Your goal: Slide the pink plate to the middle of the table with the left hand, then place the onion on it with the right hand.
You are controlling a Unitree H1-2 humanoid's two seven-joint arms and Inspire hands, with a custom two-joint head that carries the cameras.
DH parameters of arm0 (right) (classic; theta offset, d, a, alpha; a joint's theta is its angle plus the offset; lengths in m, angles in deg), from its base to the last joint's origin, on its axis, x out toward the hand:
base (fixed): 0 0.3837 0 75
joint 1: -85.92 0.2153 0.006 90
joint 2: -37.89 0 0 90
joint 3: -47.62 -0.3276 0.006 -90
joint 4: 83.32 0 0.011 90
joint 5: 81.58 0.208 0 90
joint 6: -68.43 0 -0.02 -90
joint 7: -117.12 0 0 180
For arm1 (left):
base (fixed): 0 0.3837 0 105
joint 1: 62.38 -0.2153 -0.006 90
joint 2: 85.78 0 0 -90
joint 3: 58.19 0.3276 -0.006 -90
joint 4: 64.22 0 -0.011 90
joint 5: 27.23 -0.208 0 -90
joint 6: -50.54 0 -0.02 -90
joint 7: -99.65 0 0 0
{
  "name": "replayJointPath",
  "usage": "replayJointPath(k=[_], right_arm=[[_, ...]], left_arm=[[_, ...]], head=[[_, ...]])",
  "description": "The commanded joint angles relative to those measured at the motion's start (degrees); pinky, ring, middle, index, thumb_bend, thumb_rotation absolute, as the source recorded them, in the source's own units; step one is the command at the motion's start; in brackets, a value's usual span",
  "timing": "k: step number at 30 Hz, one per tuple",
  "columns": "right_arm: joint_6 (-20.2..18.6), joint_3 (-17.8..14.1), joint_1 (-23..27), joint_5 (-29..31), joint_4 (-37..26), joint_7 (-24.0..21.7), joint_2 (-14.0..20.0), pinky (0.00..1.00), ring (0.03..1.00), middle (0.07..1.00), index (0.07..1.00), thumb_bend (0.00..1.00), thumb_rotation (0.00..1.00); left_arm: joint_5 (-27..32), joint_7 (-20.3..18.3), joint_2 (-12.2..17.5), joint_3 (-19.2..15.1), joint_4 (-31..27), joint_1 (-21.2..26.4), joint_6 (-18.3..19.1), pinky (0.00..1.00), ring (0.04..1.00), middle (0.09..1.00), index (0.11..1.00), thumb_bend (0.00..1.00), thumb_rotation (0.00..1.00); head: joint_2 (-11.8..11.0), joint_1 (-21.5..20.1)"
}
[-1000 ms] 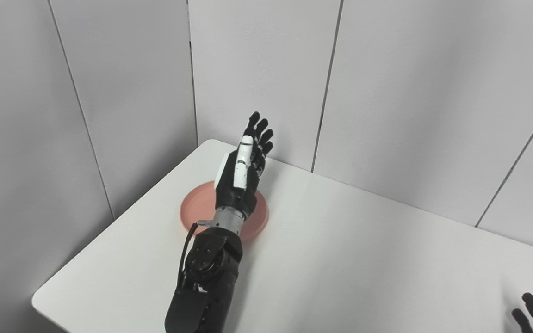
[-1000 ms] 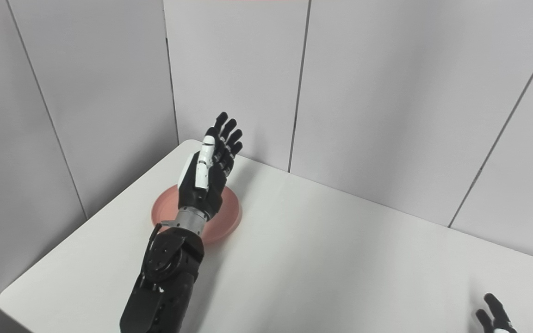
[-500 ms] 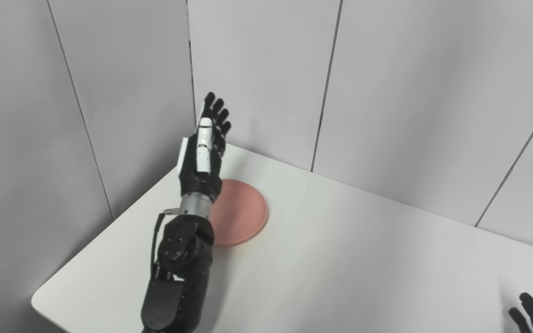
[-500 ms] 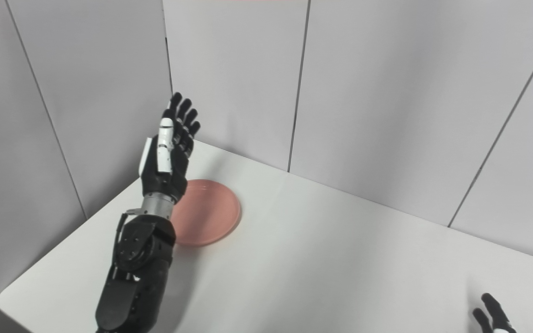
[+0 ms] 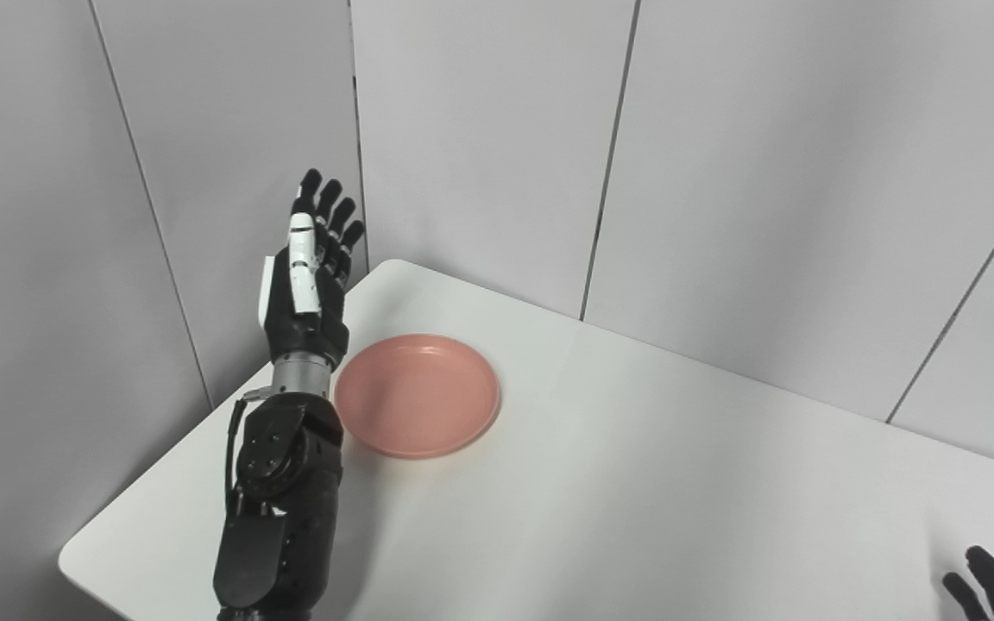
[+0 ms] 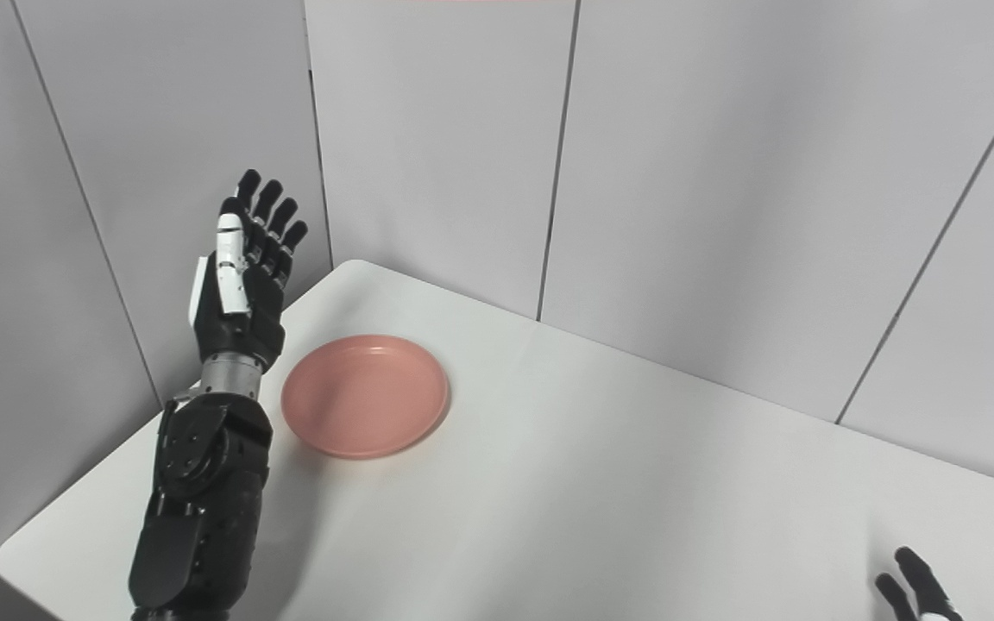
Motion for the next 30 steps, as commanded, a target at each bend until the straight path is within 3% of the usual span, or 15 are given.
replayJointPath(k=[1, 15, 22, 30], right_arm=[[-2.07, -0.29, -0.44, 0.27, 0.09, 0.32, -0.01, 0.00, 0.869, 0.902, 0.808, 0.51, 0.75], [-2.52, -0.18, -0.77, 0.55, -0.78, 0.31, 0.28, 0.00, 0.829, 0.869, 0.770, 0.54, 0.73], [-2.13, -0.25, -0.60, 0.84, -0.15, 0.03, 0.59, 0.00, 0.814, 0.859, 0.760, 0.54, 0.73], [-2.30, -0.03, -0.69, 0.29, -0.45, 0.46, 0.44, 0.00, 0.806, 0.855, 0.761, 0.59, 0.72]], left_arm=[[1.00, 0.32, 1.67, -0.57, -0.23, 0.98, -1.77, 0.97, 0.984, 0.983, 0.968, 0.43, 1.00], [3.74, 0.22, 2.60, -4.10, 4.72, -0.30, -2.45, 1.00, 0.988, 0.985, 0.964, 0.43, 1.00], [5.16, -0.59, 3.29, -4.81, 7.55, -1.49, -3.33, 1.00, 0.998, 0.996, 0.981, 0.39, 1.00], [6.67, 0.06, 3.68, -5.39, 10.06, -2.64, -3.96, 1.00, 0.989, 0.987, 0.968, 0.41, 1.00]], head=[[0.12, 0.11], [0.72, 0.72], [0.90, 0.84], [1.06, 0.91]])
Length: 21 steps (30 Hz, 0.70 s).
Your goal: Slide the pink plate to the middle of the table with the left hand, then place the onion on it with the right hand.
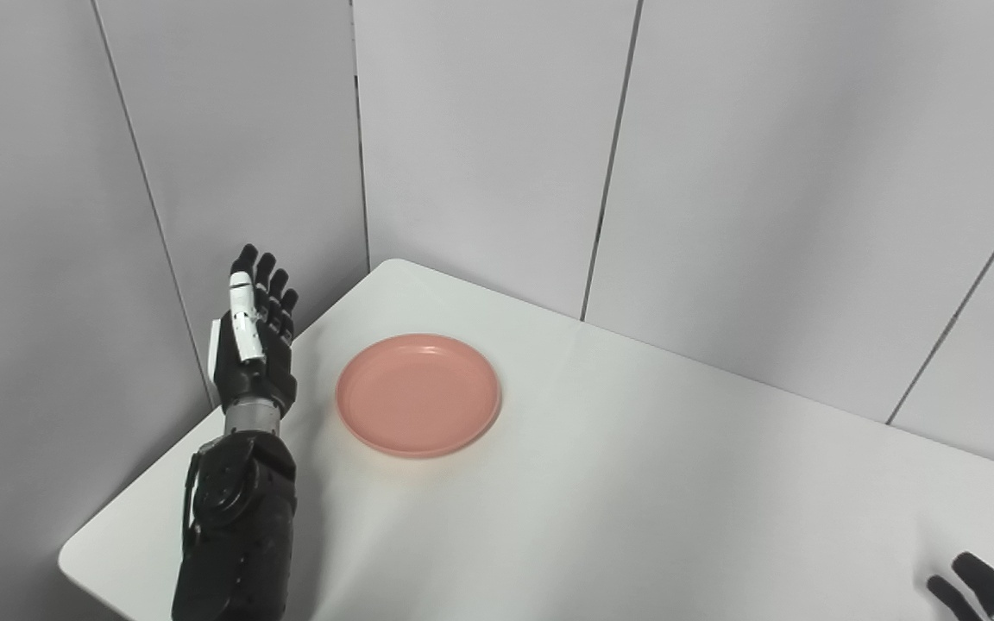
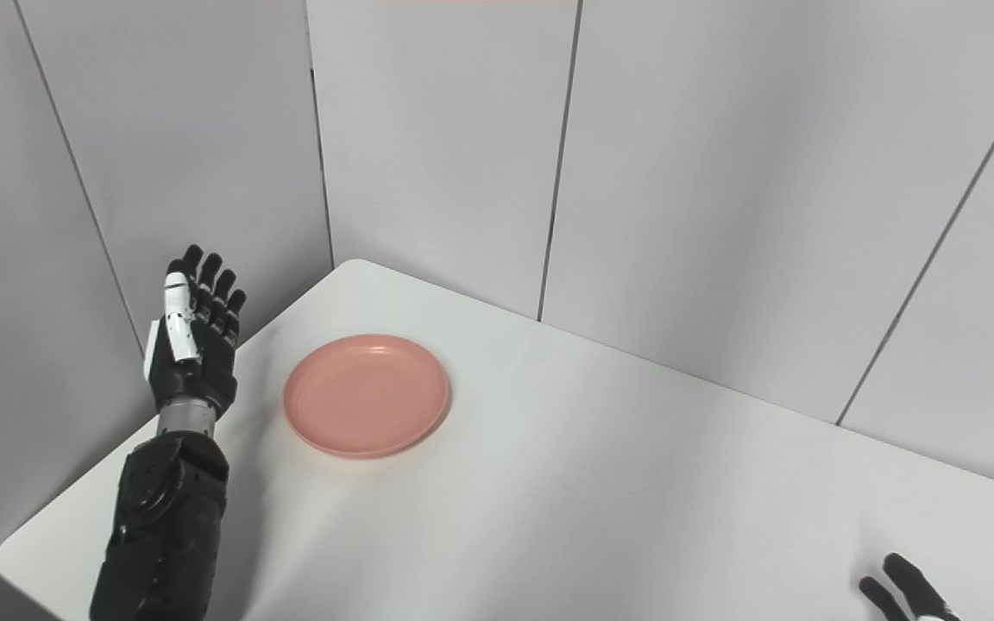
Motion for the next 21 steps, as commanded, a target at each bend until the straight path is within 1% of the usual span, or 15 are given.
replayJointPath(k=[1, 7, 15, 19, 21], right_arm=[[-1.99, -0.05, -0.53, -0.31, -0.26, 0.45, -0.10, 0.00, 0.804, 0.853, 0.762, 0.57, 0.72], [-1.74, -0.05, -0.70, 0.05, -0.32, 0.19, -0.04, 0.00, 0.790, 0.840, 0.744, 0.56, 0.71], [-1.86, 0.10, -0.78, -0.36, -0.53, 0.25, 0.26, 0.00, 0.785, 0.841, 0.740, 0.58, 0.72], [-2.07, 0.23, -0.87, -0.55, -0.69, 0.30, 0.39, 0.00, 0.779, 0.838, 0.739, 0.59, 0.72], [-2.15, 0.33, -1.01, -0.76, -0.85, 0.37, 0.43, 0.00, 0.777, 0.836, 0.746, 0.58, 0.73]], left_arm=[[-0.02, -0.39, 2.09, -0.26, -0.05, 0.78, -1.84, 1.00, 0.987, 0.986, 0.967, 0.41, 1.00], [1.36, -1.54, 2.54, -0.15, 1.79, 0.05, -2.21, 1.00, 0.987, 0.986, 0.975, 0.41, 1.00], [2.03, -1.30, 2.38, 0.80, 2.02, -0.57, -1.26, 1.00, 0.992, 0.996, 0.986, 0.39, 1.00], [2.20, -1.47, 2.45, 1.15, 2.64, -0.54, -1.11, 1.00, 0.999, 0.999, 0.985, 0.40, 1.00], [2.19, -1.64, 2.56, 1.34, 2.97, -0.56, -1.04, 1.00, 1.000, 1.000, 0.986, 0.41, 1.00]], head=[[0.00, 0.03], [0.20, 0.09], [0.50, 0.22], [0.62, 0.09], [0.68, 0.08]])
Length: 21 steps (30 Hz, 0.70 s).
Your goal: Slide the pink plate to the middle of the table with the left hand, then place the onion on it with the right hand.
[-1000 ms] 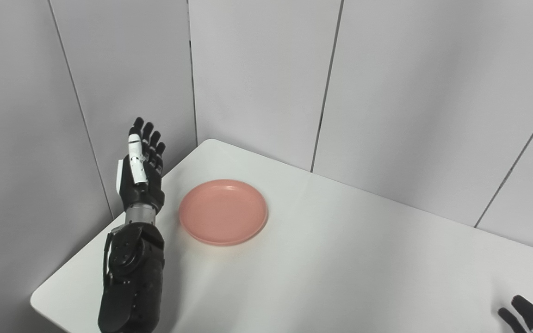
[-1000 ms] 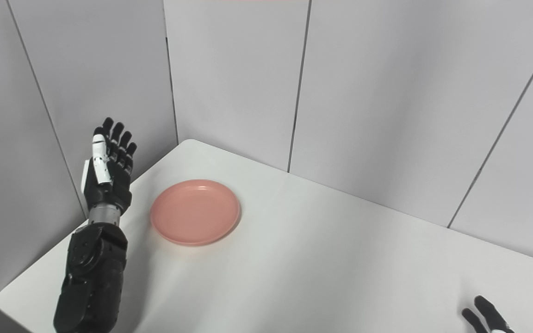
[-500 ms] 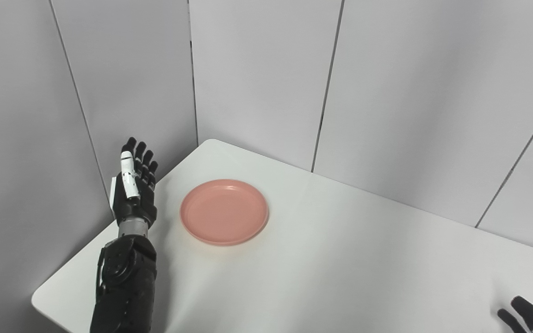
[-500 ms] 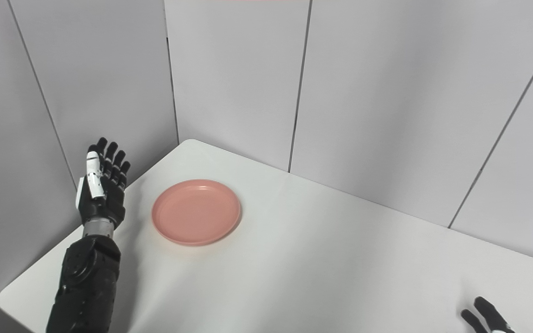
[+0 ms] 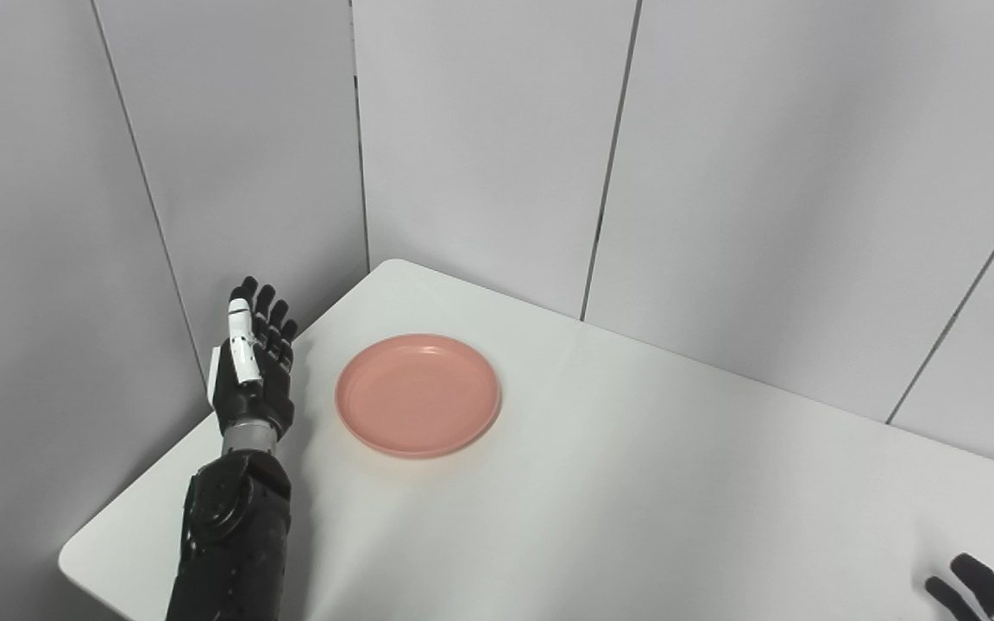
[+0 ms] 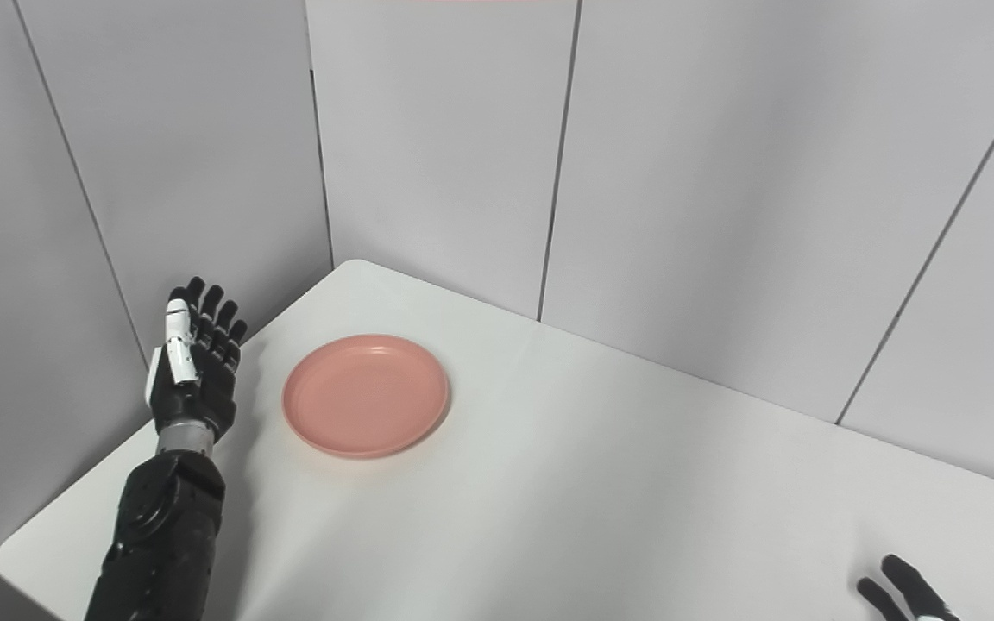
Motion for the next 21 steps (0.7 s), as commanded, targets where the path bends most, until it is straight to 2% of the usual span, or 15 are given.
replayJointPath(k=[1, 7, 10, 13, 16, 21], right_arm=[[-1.87, 0.11, -0.84, -0.51, -0.49, 0.10, 0.27, 0.00, 0.776, 0.835, 0.745, 0.59, 0.73], [-2.40, -0.02, -0.82, -0.26, -0.84, -0.01, 0.12, 0.00, 0.762, 0.824, 0.733, 0.62, 0.73], [-2.46, -0.02, -0.83, -0.22, -0.82, -0.19, 0.23, 0.00, 0.751, 0.819, 0.733, 0.59, 0.73], [-2.60, 0.10, -0.91, -0.39, -1.23, -0.13, 0.18, 0.00, 0.740, 0.810, 0.719, 0.60, 0.73], [-2.72, 0.08, -1.00, -0.49, -1.40, -0.02, 0.13, 0.00, 0.735, 0.807, 0.711, 0.63, 0.74], [-2.89, -0.06, -0.97, -0.48, -1.15, -0.12, 0.22, 0.00, 0.729, 0.806, 0.717, 0.61, 0.74]], left_arm=[[0.25, -1.72, 1.92, 0.47, -0.64, 0.65, -0.86, 1.00, 1.000, 1.000, 0.987, 0.41, 1.00], [0.18, -1.59, 1.84, 1.73, -0.96, 0.76, 0.92, 1.00, 1.000, 1.000, 0.991, 0.41, 1.00], [0.21, -1.31, 1.89, 2.34, -1.29, 0.85, 2.13, 1.00, 0.990, 0.996, 0.981, 0.40, 1.00], [0.66, -1.73, 2.13, 2.74, -0.86, 1.03, 2.95, 1.00, 0.990, 0.995, 0.980, 0.40, 1.00], [0.91, -2.26, 2.43, 3.05, 0.10, 1.28, 3.24, 1.00, 0.997, 1.000, 0.981, 0.40, 1.00], [1.12, -3.39, 3.26, 3.00, 2.28, 1.72, 2.77, 1.00, 1.000, 1.000, 0.990, 0.39, 1.00]], head=[[-0.03, 0.08], [0.33, -0.09], [0.52, -0.23], [0.52, -0.23], [0.52, -0.23], [0.95, -0.32]])
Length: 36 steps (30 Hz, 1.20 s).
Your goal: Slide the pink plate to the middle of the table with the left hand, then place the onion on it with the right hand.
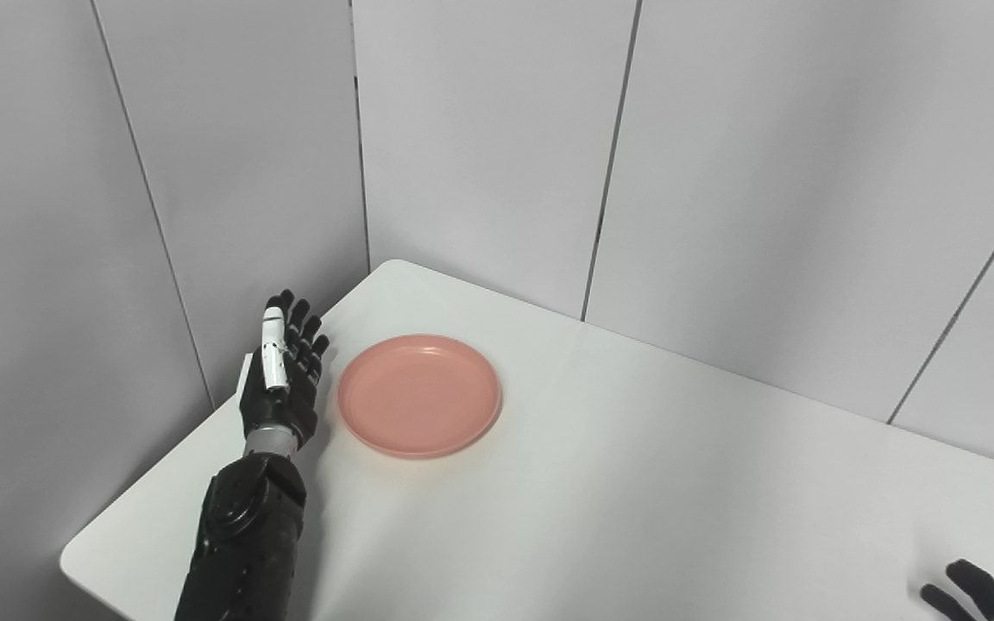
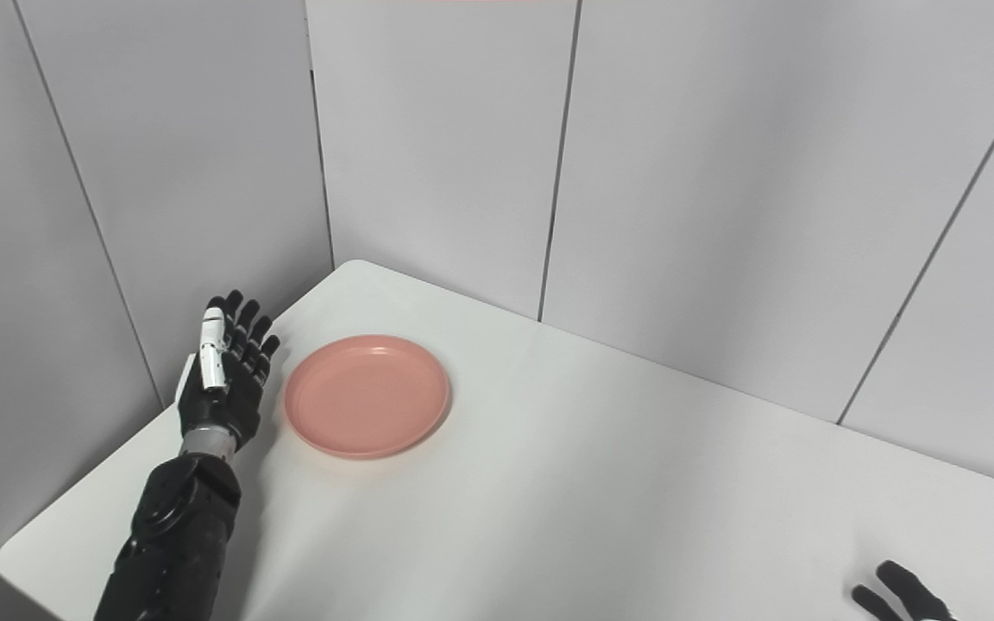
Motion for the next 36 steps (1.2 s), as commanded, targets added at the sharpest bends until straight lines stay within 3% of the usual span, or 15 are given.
replayJointPath(k=[1, 10, 17, 19, 22, 24, 31, 36], right_arm=[[-1.97, -0.11, -0.67, 0.31, -0.44, -0.09, 0.11, 0.00, 0.725, 0.802, 0.711, 0.60, 0.74], [-1.92, -0.22, -0.77, 0.44, -0.68, -0.26, 0.11, 0.00, 0.718, 0.797, 0.698, 0.61, 0.73], [-1.51, -0.30, -0.72, 0.32, -0.22, -0.25, 0.13, 0.15, 0.701, 0.782, 0.683, 0.65, 0.71], [-1.98, -0.18, -0.77, 0.12, -0.57, -0.22, 0.24, 0.13, 0.707, 0.786, 0.686, 0.65, 0.72], [-2.30, -0.15, -0.86, 0.14, -1.02, -0.18, 0.23, 0.02, 0.722, 0.798, 0.697, 0.64, 0.74], [-2.48, -0.22, -0.83, 0.25, -1.15, -0.07, 0.14, 0.13, 0.701, 0.785, 0.685, 0.63, 0.73], [-3.46, -0.19, -0.92, 0.09, -1.98, 0.35, -0.02, 0.07, 0.681, 0.768, 0.663, 0.64, 0.73], [-3.33, -0.19, -1.00, -0.03, -2.03, 0.44, -0.04, 0.11, 0.668, 0.757, 0.656, 0.64, 0.73]], left_arm=[[0.46, -1.83, 1.99, 0.05, -0.48, 1.80, -0.81, 1.00, 1.000, 1.000, 0.990, 0.39, 1.00], [-0.08, -0.81, 3.60, 0.04, 0.85, 2.71, 1.18, 1.00, 0.995, 0.995, 0.980, 0.39, 1.00], [0.12, -1.05, 4.33, -0.35, 3.07, 3.59, 0.91, 1.00, 0.998, 0.997, 0.982, 0.39, 1.00], [-0.19, -1.04, 4.59, -0.15, 3.45, 3.72, 1.23, 1.00, 0.998, 0.997, 0.983, 0.40, 1.00], [-0.28, -1.43, 4.93, 0.00, 4.47, 4.03, 1.28, 1.00, 0.993, 0.996, 0.982, 0.40, 1.00], [-0.30, -1.63, 5.03, 0.19, 4.90, 4.28, 1.46, 1.00, 0.998, 1.000, 0.987, 0.39, 1.00], [0.28, -3.17, 5.55, 0.48, 8.26, 5.90, 1.23, 0.98, 0.962, 0.967, 0.953, 0.36, 1.00], [-0.31, -5.07, 6.09, 0.88, 11.94, 7.15, 0.30, 0.92, 0.901, 0.912, 0.907, 0.38, 1.00]], head=[[-0.01, 0.03], [0.09, 0.11], [0.09, 0.11], [0.39, 0.06], [0.44, 0.07], [0.54, -0.01], [0.64, -0.17], [0.84, -0.34]])
